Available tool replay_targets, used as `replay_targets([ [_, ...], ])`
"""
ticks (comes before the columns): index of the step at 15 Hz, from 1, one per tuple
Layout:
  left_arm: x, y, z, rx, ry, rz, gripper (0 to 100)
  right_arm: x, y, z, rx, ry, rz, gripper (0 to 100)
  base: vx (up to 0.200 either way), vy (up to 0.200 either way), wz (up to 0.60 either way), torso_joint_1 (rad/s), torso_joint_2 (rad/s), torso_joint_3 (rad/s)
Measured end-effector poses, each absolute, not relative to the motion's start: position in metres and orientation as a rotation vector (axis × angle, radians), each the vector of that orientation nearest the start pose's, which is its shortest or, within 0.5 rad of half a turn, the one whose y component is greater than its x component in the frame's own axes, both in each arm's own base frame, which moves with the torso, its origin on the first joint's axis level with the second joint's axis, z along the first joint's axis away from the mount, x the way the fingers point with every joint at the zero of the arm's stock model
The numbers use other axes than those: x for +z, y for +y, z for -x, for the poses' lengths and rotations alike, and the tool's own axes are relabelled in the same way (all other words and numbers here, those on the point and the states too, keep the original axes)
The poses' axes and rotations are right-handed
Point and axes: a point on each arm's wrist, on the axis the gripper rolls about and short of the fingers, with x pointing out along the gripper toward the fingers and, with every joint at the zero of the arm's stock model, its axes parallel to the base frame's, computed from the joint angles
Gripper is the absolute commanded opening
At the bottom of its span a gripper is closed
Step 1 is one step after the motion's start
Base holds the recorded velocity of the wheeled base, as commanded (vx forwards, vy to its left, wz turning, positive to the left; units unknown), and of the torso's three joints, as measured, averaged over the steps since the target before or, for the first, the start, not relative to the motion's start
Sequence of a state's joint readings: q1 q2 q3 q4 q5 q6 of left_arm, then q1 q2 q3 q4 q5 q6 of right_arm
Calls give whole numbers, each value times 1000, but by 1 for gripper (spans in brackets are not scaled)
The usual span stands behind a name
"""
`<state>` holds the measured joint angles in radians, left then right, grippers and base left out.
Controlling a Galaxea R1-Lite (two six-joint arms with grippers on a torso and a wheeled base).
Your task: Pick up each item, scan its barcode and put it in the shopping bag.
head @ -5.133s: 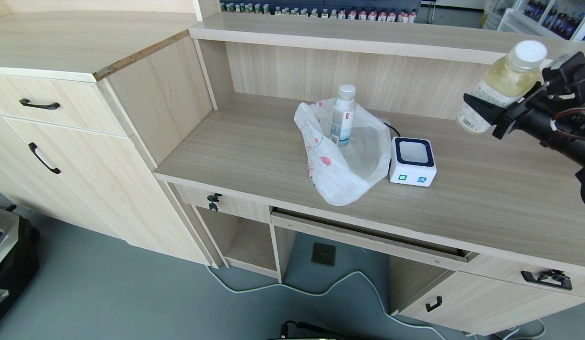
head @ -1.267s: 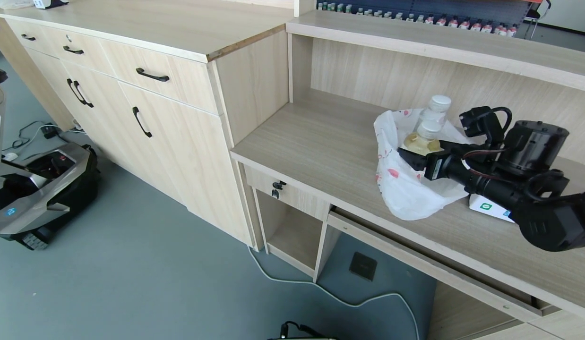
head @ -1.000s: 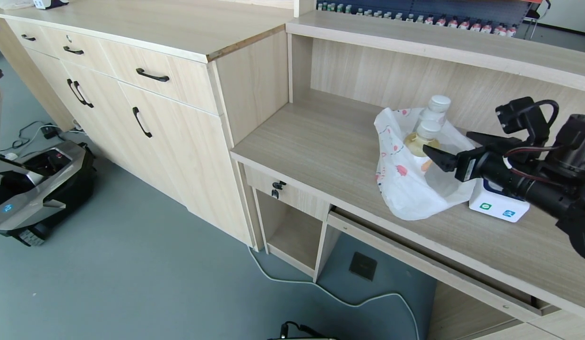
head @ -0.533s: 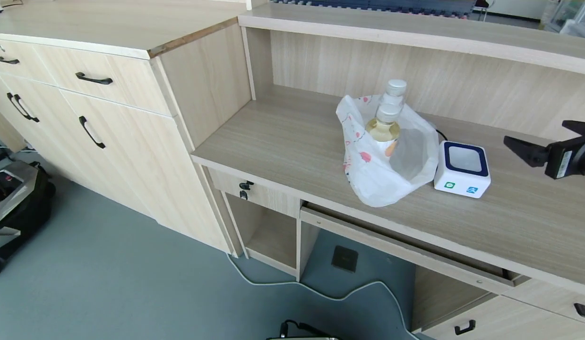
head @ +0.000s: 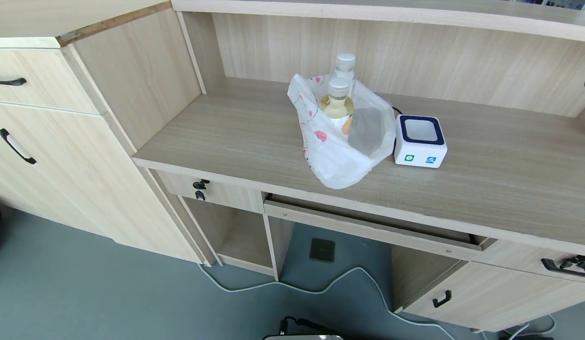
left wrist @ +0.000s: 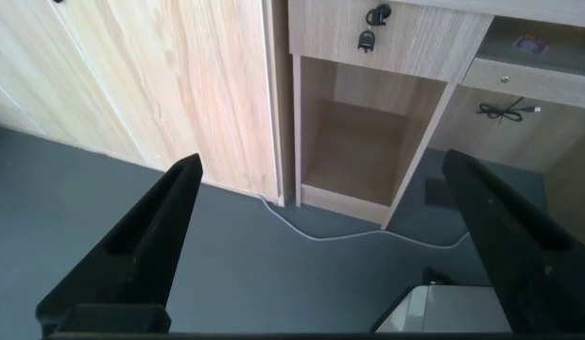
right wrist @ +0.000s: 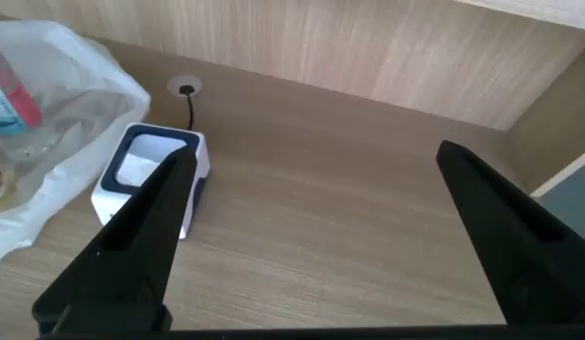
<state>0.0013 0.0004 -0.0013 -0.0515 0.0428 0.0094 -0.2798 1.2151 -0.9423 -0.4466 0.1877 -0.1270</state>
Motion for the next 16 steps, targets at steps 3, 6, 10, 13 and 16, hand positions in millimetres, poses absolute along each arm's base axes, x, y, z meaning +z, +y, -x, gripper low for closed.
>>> replay_targets([
  [3,81,1,23,44,-53,-8,100,313,-44,-159,-116,-150,128,100,0,0,0,0,0,0],
  [6,81,1,23,44,-53,-8,100,287,-38,-137,-124,-104,113,100,0,0,0,0,0,0],
  [10,81,1,23,44,-53,-8,100,230,-25,-93,-198,-19,87,100,0,0,0,0,0,0],
  [13,81,1,23,44,-53,-8,100,190,-14,-56,-252,-2,75,100,0,0,0,0,0,0],
  [16,81,1,23,43,-53,-8,100,153,-7,-31,-224,39,47,100,0,0,0,0,0,0],
])
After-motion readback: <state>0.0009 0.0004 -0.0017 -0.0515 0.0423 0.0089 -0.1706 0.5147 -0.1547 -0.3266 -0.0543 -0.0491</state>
